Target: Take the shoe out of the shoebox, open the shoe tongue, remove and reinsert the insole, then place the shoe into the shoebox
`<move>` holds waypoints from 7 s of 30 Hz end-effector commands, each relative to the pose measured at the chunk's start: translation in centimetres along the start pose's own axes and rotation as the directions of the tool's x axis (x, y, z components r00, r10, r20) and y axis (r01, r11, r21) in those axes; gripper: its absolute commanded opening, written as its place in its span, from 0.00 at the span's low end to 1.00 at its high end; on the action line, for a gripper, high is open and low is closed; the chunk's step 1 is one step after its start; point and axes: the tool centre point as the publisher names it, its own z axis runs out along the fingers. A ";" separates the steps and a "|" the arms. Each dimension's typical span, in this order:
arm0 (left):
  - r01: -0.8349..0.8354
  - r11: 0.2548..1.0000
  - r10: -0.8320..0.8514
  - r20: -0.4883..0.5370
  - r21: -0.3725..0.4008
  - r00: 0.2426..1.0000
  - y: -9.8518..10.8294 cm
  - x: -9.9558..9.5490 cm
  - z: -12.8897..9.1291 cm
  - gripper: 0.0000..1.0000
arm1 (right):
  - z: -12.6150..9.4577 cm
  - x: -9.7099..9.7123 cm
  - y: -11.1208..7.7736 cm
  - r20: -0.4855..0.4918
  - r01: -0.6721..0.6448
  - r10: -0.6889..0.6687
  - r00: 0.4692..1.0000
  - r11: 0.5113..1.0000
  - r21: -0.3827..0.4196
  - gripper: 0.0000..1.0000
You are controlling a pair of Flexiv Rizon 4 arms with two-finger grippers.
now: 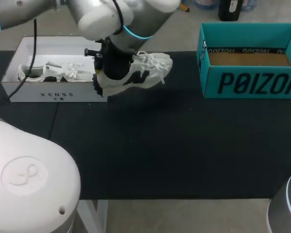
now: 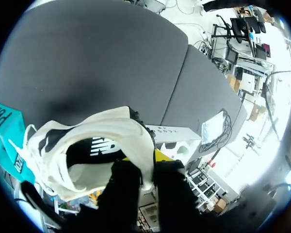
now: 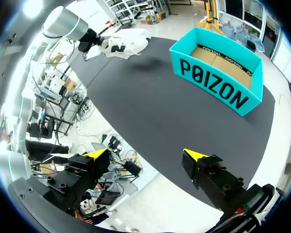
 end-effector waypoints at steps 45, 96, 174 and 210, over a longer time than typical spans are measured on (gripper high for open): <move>-0.136 0.987 0.151 0.242 -0.081 0.958 14.3 11.1 8.0 0.00 | 0.0 -0.1 0.0 0.001 -0.001 0.001 1.000 1.000 0.003 1.00; -0.473 0.881 0.459 0.229 0.004 0.858 25.8 13.5 30.0 0.00 | 0.0 -0.1 0.0 0.001 -0.001 0.001 1.000 1.000 0.003 1.00; -0.224 0.960 0.137 0.414 0.170 0.900 11.1 17.8 23.2 1.00 | 0.0 -0.1 0.0 0.001 -0.001 0.001 1.000 1.000 0.003 1.00; -0.227 0.943 0.106 0.427 0.245 0.898 12.1 15.6 29.9 1.00 | 0.0 -0.1 0.0 0.001 -0.001 0.001 1.000 1.000 0.003 1.00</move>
